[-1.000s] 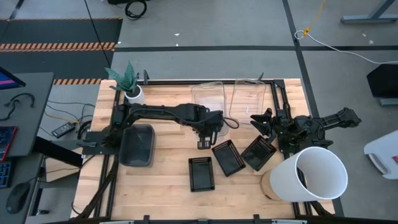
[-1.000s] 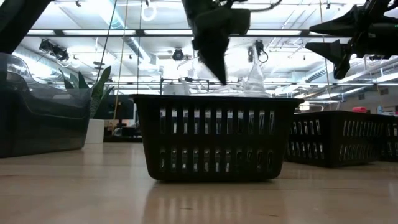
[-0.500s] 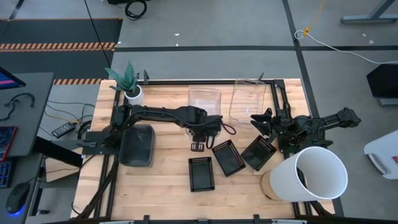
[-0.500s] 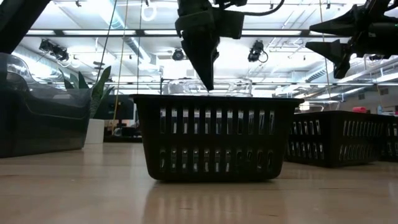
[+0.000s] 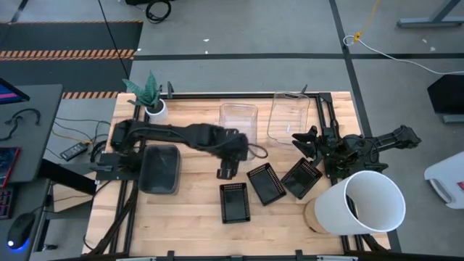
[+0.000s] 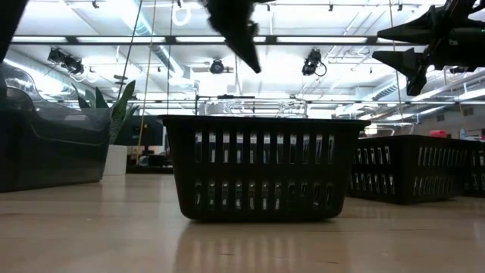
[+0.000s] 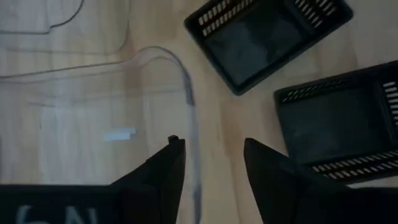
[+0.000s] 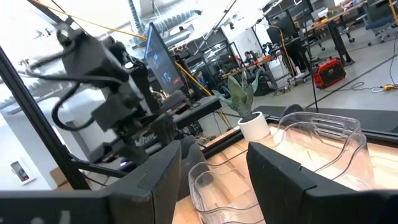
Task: Stack baskets by color
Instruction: Stack the right transparent bin on the left stacked transparent bins
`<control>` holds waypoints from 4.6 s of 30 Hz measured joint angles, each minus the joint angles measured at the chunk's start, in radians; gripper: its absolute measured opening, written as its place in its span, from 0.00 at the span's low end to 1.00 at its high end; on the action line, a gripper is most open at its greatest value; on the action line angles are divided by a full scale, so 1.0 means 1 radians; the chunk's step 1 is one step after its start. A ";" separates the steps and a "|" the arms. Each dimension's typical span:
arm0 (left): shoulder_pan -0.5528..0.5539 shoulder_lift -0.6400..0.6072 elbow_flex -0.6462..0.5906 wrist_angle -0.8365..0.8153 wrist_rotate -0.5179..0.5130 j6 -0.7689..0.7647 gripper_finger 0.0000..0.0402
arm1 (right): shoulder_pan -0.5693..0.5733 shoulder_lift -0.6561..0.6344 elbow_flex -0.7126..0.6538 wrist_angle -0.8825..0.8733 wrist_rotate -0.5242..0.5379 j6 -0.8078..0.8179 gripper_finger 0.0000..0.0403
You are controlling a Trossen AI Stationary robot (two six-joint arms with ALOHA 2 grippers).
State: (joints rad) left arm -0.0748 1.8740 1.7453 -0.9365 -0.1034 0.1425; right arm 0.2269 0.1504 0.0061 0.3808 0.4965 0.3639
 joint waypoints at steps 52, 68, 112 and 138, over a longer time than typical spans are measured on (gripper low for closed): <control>-0.215 -1.579 -1.560 1.081 -0.129 -0.076 0.27 | -0.079 0.390 0.320 -0.358 0.113 0.029 0.47; -0.204 -1.742 -1.620 1.017 -0.127 -0.100 0.04 | -0.198 0.954 0.804 -1.019 -0.120 0.091 0.47; -0.204 -1.868 -1.634 0.872 -0.113 -0.157 0.05 | -0.358 1.396 1.076 -1.456 -0.302 -0.058 0.03; -0.204 -1.868 -1.635 0.872 -0.113 -0.157 0.08 | 0.001 1.658 1.888 -1.597 0.000 -0.100 0.01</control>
State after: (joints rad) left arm -0.2787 0.0063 0.1104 -0.0643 -0.2169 -0.0145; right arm 0.2274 1.8084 1.8945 -1.2161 0.4964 0.2642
